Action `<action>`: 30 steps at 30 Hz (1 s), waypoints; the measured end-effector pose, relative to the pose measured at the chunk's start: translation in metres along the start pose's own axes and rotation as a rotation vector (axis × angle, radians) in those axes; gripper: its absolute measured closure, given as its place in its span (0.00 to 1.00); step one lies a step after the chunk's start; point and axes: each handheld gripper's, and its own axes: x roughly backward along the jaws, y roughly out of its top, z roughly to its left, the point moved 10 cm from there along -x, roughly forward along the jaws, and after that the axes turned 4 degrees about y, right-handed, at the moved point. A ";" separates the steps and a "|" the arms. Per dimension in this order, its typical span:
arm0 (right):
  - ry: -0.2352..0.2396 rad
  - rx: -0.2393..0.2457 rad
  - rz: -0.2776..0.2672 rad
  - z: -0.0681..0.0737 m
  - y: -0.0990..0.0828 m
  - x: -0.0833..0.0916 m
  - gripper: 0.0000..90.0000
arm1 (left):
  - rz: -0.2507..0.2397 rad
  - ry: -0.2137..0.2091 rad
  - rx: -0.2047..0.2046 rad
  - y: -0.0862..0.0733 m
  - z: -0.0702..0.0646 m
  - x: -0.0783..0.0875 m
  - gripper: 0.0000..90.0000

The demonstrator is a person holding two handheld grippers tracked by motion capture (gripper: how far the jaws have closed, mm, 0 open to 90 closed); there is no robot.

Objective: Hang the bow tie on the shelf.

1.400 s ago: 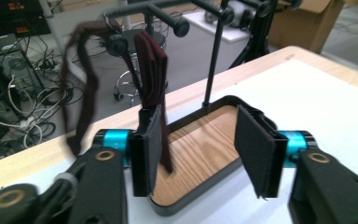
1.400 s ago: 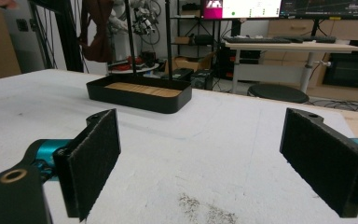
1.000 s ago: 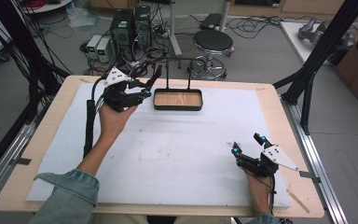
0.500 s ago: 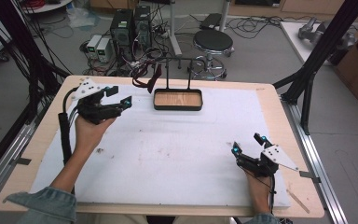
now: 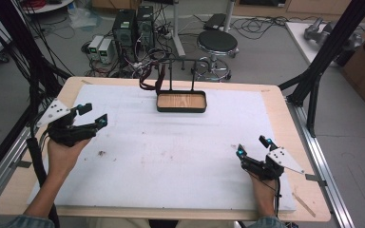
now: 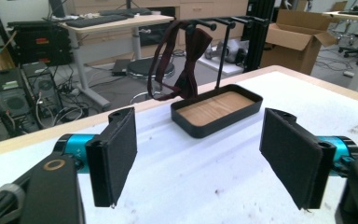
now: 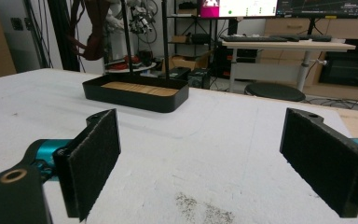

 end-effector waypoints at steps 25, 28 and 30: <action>0.002 0.004 0.004 0.001 0.000 0.000 0.13 | 0.099 0.126 0.060 -0.097 0.028 0.024 0.22; 0.002 0.001 0.003 0.001 0.000 0.000 0.13 | 0.125 0.123 0.058 -0.107 0.026 0.020 0.22; 0.004 0.003 0.003 0.001 0.000 0.000 0.13 | 0.137 0.124 0.058 -0.110 0.025 0.019 0.22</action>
